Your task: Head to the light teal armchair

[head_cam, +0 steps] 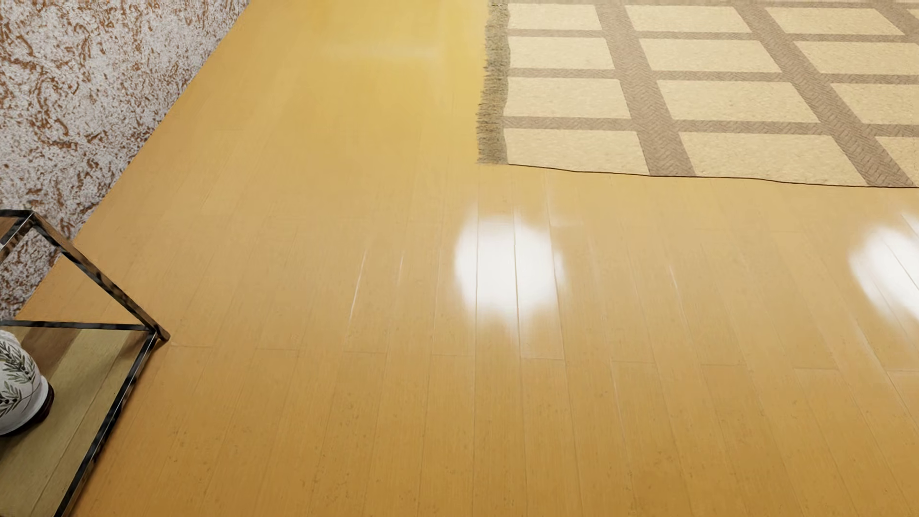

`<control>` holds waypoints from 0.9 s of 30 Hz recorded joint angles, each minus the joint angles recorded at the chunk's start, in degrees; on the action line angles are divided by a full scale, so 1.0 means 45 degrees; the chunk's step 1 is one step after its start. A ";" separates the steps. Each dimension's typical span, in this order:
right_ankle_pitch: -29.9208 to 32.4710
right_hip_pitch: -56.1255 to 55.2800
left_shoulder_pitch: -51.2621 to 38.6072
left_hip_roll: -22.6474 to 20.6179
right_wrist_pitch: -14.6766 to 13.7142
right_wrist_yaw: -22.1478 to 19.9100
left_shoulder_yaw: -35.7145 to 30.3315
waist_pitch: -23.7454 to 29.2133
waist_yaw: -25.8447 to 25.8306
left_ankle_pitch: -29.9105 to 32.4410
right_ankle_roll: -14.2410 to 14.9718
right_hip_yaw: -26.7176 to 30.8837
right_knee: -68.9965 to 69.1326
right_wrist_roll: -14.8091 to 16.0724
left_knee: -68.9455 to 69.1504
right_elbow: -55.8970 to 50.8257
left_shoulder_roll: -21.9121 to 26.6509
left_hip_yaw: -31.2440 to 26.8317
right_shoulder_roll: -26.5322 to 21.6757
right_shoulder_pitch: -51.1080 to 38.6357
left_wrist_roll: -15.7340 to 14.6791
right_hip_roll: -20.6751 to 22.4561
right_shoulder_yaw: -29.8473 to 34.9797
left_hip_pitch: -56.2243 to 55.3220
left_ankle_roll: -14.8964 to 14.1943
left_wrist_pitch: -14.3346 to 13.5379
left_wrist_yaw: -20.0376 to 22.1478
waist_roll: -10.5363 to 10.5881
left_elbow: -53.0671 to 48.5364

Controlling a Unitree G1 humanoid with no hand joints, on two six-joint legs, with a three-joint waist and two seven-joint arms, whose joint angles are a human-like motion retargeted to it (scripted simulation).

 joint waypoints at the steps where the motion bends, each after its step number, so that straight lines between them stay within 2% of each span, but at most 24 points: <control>1: -0.0475 -0.0790 -0.0470 -0.0233 0.0069 -0.0245 0.0255 0.0041 -0.0237 -0.0415 -0.0496 0.0277 -0.0015 0.0126 0.0141 0.0123 0.0093 -0.0313 0.0302 0.0492 -0.0187 0.0295 -0.0315 0.0377 -0.0041 -0.0270 0.0307 -0.0087 -0.0512; 3: -0.1572 -0.2026 -0.1145 -0.0458 0.0182 -0.1175 0.0440 0.0087 -0.0730 -0.1211 -0.0282 0.0874 -0.1703 0.0551 0.0450 0.0158 0.0314 -0.1006 0.1030 0.1573 -0.0766 0.1691 -0.1269 0.1072 -0.0178 -0.0907 0.0934 -0.0068 -0.1998; 4: -0.1802 -0.2417 -0.1407 -0.0510 0.0161 -0.1489 0.0207 0.0086 -0.0940 -0.1487 -0.0195 0.0752 -0.3242 0.0761 0.0529 0.0191 0.0585 -0.1397 0.1418 0.2042 -0.1044 0.2183 -0.1671 0.1404 -0.0084 -0.1285 0.1101 -0.0003 -0.2721; 5: -0.1922 -0.2714 -0.1680 -0.0556 0.0180 -0.1575 -0.0142 0.0067 -0.1141 -0.1696 -0.0275 0.0625 -0.5059 0.0711 0.0569 0.0323 0.0931 -0.1778 0.1710 0.2395 -0.1206 0.2724 -0.1809 0.1717 0.0042 -0.1531 0.1248 0.0071 -0.3291; 6: -0.1689 -0.2911 -0.1963 -0.0589 0.0155 -0.1472 -0.0491 0.0028 -0.1306 -0.2003 -0.0247 0.0533 -0.7065 0.0583 0.0539 0.0483 0.1251 -0.2063 0.1941 0.2644 -0.1337 0.3271 -0.1809 0.2078 -0.0120 -0.1613 0.1305 0.0148 -0.3682; 8: -0.0642 -0.2943 -0.2451 -0.0756 -0.0022 -0.0913 -0.1058 -0.0096 -0.1426 -0.2301 0.0862 -0.0900 -1.1316 0.0190 0.0128 0.0709 0.1634 -0.2493 0.2151 0.2887 -0.1641 0.3905 -0.1588 0.2915 -0.0194 -0.1403 0.1155 0.0284 -0.3982; 9: -0.0518 -0.2854 -0.2571 -0.0864 -0.0130 -0.0489 -0.1274 -0.0157 -0.1423 -0.2427 0.2653 -0.1887 -1.2849 0.0095 -0.0047 0.0665 0.1683 -0.2687 0.2181 0.2954 -0.1687 0.4119 -0.1557 0.3365 -0.0156 -0.1183 0.1151 0.0336 -0.3934; 10: -0.0630 -0.2873 -0.2586 -0.0947 -0.0185 -0.0413 -0.1456 -0.0186 -0.1436 -0.2586 0.3391 -0.2391 -1.3196 -0.0083 0.0027 0.0558 0.1640 -0.2846 0.2140 0.2985 -0.1685 0.4270 -0.1554 0.3789 -0.0131 -0.0973 0.1138 0.0388 -0.3778; 11: -0.0106 -0.2805 -0.2498 -0.0939 -0.0222 -0.0517 -0.1627 -0.0199 -0.1484 -0.2649 0.2181 -0.2598 -1.2787 -0.0222 0.0238 0.0418 0.1560 -0.3030 0.2146 0.2958 -0.1680 0.4281 -0.1610 0.4133 -0.0096 -0.0840 0.1145 0.0454 -0.3559; 13: 0.0293 -0.1901 -0.2064 -0.0452 -0.0148 -0.0852 -0.2128 -0.0241 -0.1651 -0.2035 -0.1444 -0.3243 -1.2814 -0.0132 0.1122 0.0151 0.1459 -0.3482 0.2465 0.2804 -0.1608 0.4605 -0.2153 0.4622 -0.0170 -0.0407 0.0994 0.0712 -0.2670; 14: -0.0101 -0.1409 -0.1750 -0.0027 -0.0004 -0.1214 -0.2369 -0.0224 -0.1725 -0.1017 -0.1675 -0.3535 -1.2669 -0.0050 0.2532 0.0158 0.1391 -0.3611 0.2649 0.2632 -0.1561 0.4750 -0.2579 0.4350 -0.0462 -0.0177 0.0925 0.0939 -0.1975; 15: -0.0679 -0.1035 -0.1448 0.0409 0.0166 -0.1407 -0.2692 -0.0177 -0.1786 0.0328 -0.1666 -0.3880 -1.2276 0.0048 0.4712 0.0256 0.1350 -0.3867 0.2798 0.2375 -0.1422 0.4794 -0.3031 0.3560 -0.1993 0.0284 0.0675 0.1155 -0.1066; 16: -0.1234 -0.0556 -0.1259 0.0818 0.0268 -0.1559 -0.3344 -0.0118 -0.1839 0.1818 -0.1664 -0.4308 -1.1978 0.0116 0.7314 0.0325 0.1411 -0.4240 0.2877 0.2089 -0.1167 0.4777 -0.3450 0.2463 -0.4307 0.0771 -0.0018 0.1304 -0.0119; 17: -0.1687 0.0118 -0.1121 0.1388 0.0363 -0.1531 -0.4291 -0.0058 -0.1932 0.3146 -0.1559 -0.4796 -1.2014 0.0021 0.9797 0.0291 0.1668 -0.3993 0.2841 0.1649 -0.0676 0.4761 -0.3675 0.1188 -0.5096 0.0939 -0.1231 0.1390 0.0593; 18: -0.2105 0.0757 -0.0993 0.2444 0.0306 -0.1593 -0.4920 0.0003 -0.1920 0.3052 -0.1392 -0.5171 -1.2057 -0.0046 1.1691 0.0213 0.1993 -0.3720 0.2725 0.1253 -0.0329 0.4789 -0.3827 -0.0032 -0.5223 0.0880 -0.2373 0.1469 0.0979; 19: -0.2471 0.1343 -0.0736 0.3361 0.0195 -0.1834 -0.4832 0.0055 -0.1765 0.2313 -0.1208 -0.5367 -1.2087 -0.0014 1.2936 0.0039 0.2186 -0.3698 0.2583 0.0853 -0.0315 0.4836 -0.4015 -0.1196 -0.4722 0.0944 -0.2829 0.1561 0.1048; 20: -0.2749 0.1916 -0.0312 0.3930 -0.0111 -0.2081 -0.4011 0.0087 -0.1510 0.1991 -0.1012 -0.5441 -1.2182 -0.0011 1.3492 -0.0129 0.2200 -0.3611 0.2335 0.0630 -0.0670 0.4886 -0.4164 -0.2276 -0.3323 0.1093 -0.2243 0.1636 0.0889; 21: -0.3023 0.2386 0.0120 0.4280 -0.0353 -0.2213 -0.2757 0.0107 -0.1198 0.1764 -0.0806 -0.5424 -1.2184 0.0047 1.3406 -0.0373 0.1999 -0.3510 0.2132 0.0260 -0.1238 0.4917 -0.4238 -0.3250 -0.2634 0.1192 -0.1026 0.1670 0.0608; 23: -0.3717 0.3129 0.1017 0.4045 -0.0812 -0.2344 -0.0626 0.0106 -0.0615 0.0912 -0.0333 -0.5264 -1.1809 0.0158 1.1628 -0.1104 0.1651 -0.3683 0.1564 -0.0312 -0.2042 0.4846 -0.4035 -0.4801 -0.2315 0.1066 0.1284 0.1650 0.0135; 24: -0.4053 0.3474 0.1343 0.3954 -0.1050 -0.2359 -0.0093 0.0075 -0.0391 0.0988 -0.0073 -0.5162 -1.1652 0.0208 0.9903 -0.1532 0.1522 -0.3703 0.1255 -0.0541 -0.2092 0.4805 -0.3845 -0.5281 -0.2361 0.1010 0.1906 0.1617 0.0067; 25: -0.4386 0.3862 0.1613 0.3926 -0.1202 -0.2390 0.0146 0.0015 -0.0224 0.1291 0.0211 -0.5041 -1.1571 0.0302 0.7534 -0.1933 0.1396 -0.3586 0.0970 -0.0751 -0.1973 0.4787 -0.3687 -0.5446 -0.2365 0.1050 0.2118 0.1585 0.0097; 26: -0.4635 0.4297 0.1811 0.3795 -0.1203 -0.2389 0.0164 -0.0068 -0.0097 0.1904 0.0521 -0.4903 -1.1611 0.0397 0.4540 -0.2279 0.1251 -0.3480 0.0725 -0.0944 -0.1861 0.4768 -0.3559 -0.5245 -0.2488 0.1080 0.1816 0.1548 0.0243; 27: -0.4752 0.4825 0.2004 0.3561 -0.1198 -0.2436 -0.0004 -0.0154 -0.0007 0.2461 0.0839 -0.4701 -1.1854 0.0576 0.1344 -0.2558 0.1141 -0.3498 0.0573 -0.1139 -0.1673 0.4742 -0.3449 -0.4743 -0.2698 0.1088 0.1055 0.1496 0.0449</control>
